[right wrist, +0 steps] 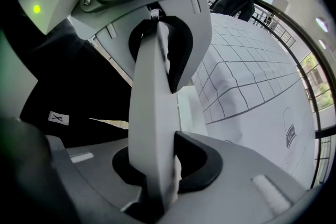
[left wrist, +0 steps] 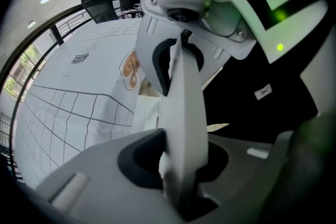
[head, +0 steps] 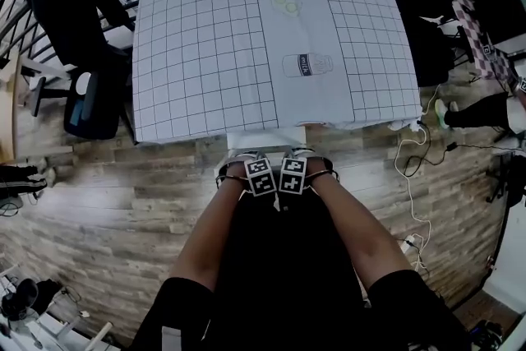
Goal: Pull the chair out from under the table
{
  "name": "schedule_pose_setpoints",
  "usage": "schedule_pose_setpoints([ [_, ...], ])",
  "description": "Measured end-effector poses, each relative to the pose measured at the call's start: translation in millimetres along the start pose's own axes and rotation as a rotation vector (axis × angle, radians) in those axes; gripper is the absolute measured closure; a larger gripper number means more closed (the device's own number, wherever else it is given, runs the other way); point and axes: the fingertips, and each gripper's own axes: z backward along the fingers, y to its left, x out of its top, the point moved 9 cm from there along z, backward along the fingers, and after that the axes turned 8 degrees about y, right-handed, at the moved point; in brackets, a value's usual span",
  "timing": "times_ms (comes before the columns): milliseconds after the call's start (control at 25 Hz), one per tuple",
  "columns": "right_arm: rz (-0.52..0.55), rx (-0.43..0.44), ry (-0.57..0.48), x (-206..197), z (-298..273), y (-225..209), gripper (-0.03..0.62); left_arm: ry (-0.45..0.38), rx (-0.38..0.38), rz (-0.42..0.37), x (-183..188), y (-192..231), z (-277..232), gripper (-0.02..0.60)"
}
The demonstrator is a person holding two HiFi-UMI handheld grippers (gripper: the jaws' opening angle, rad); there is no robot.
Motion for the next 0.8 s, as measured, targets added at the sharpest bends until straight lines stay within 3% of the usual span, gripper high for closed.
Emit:
schedule_pose_setpoints([
  [560,-0.017,-0.024,0.031,-1,-3,39,0.511,0.0,-0.001,0.018,-4,-39,-5,0.474],
  [800,-0.028,-0.017,0.025,-3,-2,61,0.507,0.015,0.036,-0.024,-5,-64,-6,0.486],
])
